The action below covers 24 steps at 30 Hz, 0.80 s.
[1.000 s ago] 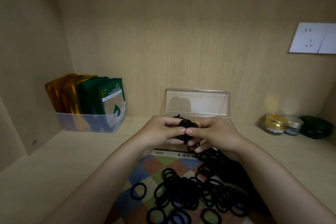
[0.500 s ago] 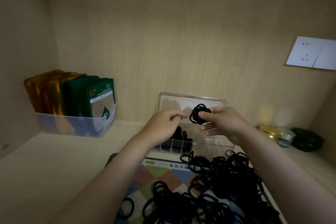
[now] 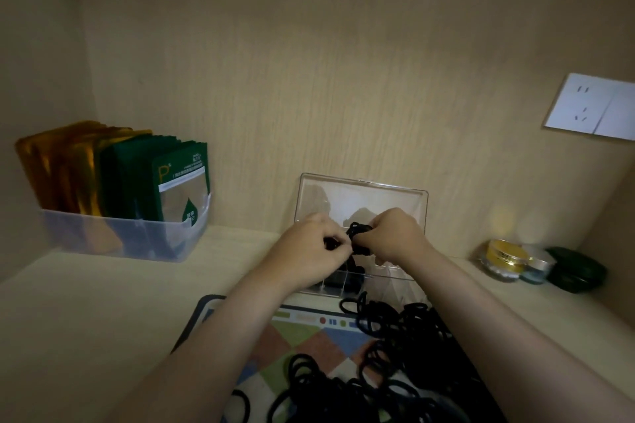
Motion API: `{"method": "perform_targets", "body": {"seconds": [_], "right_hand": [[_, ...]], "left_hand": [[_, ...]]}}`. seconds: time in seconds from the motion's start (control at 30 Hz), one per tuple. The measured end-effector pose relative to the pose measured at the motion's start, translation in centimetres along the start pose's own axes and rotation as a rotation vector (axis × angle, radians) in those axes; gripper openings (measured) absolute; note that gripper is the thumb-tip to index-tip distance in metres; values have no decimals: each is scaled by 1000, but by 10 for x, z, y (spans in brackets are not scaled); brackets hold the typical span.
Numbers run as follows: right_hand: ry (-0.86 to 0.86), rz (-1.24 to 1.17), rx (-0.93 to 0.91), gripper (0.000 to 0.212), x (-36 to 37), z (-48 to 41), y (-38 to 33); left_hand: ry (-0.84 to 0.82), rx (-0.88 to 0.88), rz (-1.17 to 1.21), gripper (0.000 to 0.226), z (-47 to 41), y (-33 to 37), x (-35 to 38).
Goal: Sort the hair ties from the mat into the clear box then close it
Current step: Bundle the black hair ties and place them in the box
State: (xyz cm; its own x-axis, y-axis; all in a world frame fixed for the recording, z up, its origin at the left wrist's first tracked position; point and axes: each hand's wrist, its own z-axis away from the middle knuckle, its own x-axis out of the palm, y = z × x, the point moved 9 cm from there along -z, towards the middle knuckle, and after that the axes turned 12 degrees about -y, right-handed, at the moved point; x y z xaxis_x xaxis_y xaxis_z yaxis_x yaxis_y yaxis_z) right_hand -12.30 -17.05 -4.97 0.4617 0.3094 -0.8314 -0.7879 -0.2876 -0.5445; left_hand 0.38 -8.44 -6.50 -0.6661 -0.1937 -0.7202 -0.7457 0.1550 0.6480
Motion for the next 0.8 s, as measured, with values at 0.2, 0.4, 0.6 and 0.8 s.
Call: {"method": "perform_targets", "body": {"seconds": [0.2,0.4,0.6,0.8], "right_hand": [[-17,474,7,24,14,-11,-20],[-265,656,-44,13,36,-21,-19],[-360,533,-178,29,20,-4,-26],[-180,659,-304,40,30,12,-23]], "left_hand": [[-6,14,-47,27,0,-10,5],[-77,41,-353,40,3,-3,16],[-99,29,-392,45,1,-4,18],[-78,12,-417,60,3,-2,17]]}}
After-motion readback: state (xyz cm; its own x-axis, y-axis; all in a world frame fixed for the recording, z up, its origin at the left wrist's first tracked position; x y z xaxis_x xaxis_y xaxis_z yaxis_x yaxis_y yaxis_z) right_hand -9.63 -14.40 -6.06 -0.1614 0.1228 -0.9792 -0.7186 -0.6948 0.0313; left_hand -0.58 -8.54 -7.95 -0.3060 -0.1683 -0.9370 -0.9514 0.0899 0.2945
